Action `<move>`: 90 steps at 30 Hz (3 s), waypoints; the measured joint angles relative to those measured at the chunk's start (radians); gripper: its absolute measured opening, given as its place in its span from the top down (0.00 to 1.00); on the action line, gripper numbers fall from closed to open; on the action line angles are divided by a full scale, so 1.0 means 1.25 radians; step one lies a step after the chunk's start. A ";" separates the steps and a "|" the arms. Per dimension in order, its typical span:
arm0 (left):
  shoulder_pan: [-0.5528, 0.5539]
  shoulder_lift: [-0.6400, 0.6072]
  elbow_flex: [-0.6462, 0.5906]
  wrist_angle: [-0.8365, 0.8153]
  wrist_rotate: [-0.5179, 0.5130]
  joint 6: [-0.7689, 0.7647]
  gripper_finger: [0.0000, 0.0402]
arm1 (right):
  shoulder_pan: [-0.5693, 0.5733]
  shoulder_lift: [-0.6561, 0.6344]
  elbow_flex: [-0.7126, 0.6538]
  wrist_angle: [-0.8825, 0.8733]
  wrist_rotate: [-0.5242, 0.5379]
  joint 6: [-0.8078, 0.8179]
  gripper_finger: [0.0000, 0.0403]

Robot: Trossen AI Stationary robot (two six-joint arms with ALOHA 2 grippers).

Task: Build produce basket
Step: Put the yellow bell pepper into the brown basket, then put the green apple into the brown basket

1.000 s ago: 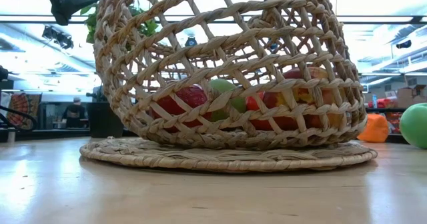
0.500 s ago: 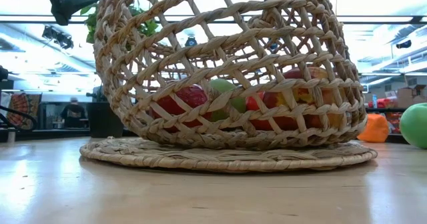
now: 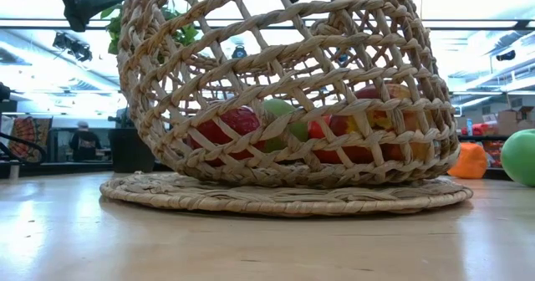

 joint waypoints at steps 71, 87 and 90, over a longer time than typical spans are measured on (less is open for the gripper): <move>0.000 0.000 0.000 0.003 0.000 0.000 0.03 | 0.115 0.211 0.000 -0.209 0.269 -0.643 0.16; 0.000 0.000 0.000 0.005 0.000 0.000 0.03 | 0.088 0.123 0.000 -0.188 0.214 -0.494 0.03; 0.000 0.000 0.000 0.005 0.000 0.000 0.03 | 0.083 0.063 0.000 -0.180 0.271 -0.485 0.02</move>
